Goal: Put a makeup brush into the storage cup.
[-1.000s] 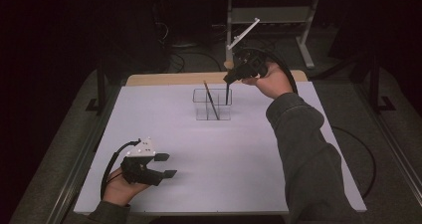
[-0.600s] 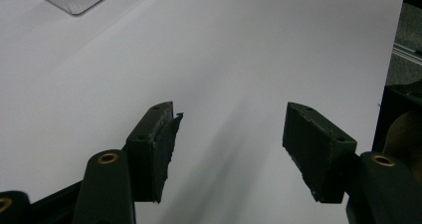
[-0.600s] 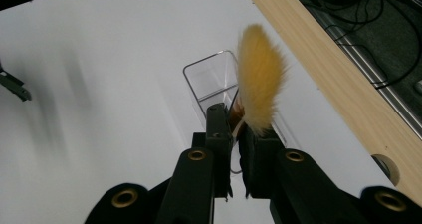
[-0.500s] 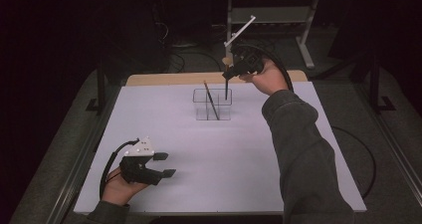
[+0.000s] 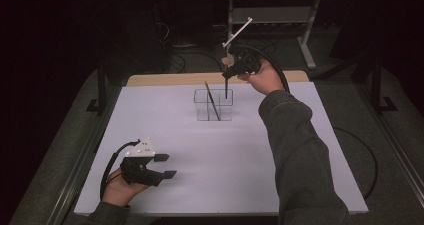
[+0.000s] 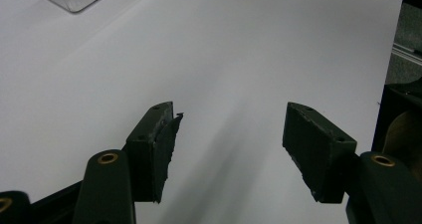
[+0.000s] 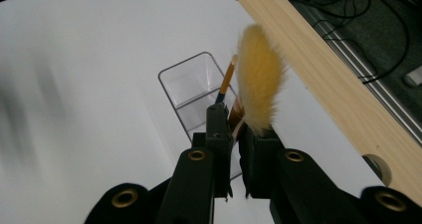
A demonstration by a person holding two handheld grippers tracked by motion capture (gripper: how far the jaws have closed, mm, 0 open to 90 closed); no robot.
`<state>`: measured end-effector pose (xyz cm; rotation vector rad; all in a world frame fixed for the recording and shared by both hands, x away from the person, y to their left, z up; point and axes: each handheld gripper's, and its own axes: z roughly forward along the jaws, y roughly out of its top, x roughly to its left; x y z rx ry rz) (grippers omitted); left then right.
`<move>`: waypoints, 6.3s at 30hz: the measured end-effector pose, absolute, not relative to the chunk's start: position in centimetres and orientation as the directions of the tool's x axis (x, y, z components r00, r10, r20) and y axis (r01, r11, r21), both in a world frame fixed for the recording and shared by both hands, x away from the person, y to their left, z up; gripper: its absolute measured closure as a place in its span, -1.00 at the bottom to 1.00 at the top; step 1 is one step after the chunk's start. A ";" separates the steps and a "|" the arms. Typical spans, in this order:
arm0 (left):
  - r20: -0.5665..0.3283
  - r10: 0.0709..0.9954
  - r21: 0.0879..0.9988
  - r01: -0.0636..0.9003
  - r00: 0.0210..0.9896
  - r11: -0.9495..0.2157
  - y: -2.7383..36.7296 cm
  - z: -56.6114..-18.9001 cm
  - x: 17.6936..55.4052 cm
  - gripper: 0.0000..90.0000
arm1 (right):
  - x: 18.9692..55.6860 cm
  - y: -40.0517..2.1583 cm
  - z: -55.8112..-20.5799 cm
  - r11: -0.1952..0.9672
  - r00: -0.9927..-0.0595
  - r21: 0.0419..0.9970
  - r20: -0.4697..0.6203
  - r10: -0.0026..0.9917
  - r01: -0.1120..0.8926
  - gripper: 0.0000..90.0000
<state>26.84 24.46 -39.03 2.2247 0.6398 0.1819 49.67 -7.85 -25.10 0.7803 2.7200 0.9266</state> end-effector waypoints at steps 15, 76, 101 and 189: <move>-0.087 0.509 0.742 0.397 0.856 -0.540 24.8 -39.0 26.8 -0.20 | 50.2 -7.9 -26.0 0.658 -0.838 0.608 0.022 0.545 0.444 0.83; -0.090 0.515 0.728 0.409 0.852 -0.549 25.1 -39.4 27.0 -0.25 | 50.1 -9.2 -30.9 0.625 -0.813 0.599 0.079 0.577 0.501 0.83; -0.090 0.511 0.722 0.409 0.855 -0.558 25.1 -39.6 27.2 -0.25 | 49.9 -8.7 -32.0 0.633 -0.817 0.586 0.089 0.570 0.505 0.83; -0.090 0.508 0.716 0.410 0.857 -0.564 24.7 -39.8 27.9 -0.33 | 45.7 -15.3 -32.5 0.490 -0.764 0.671 0.182 0.619 0.557 0.18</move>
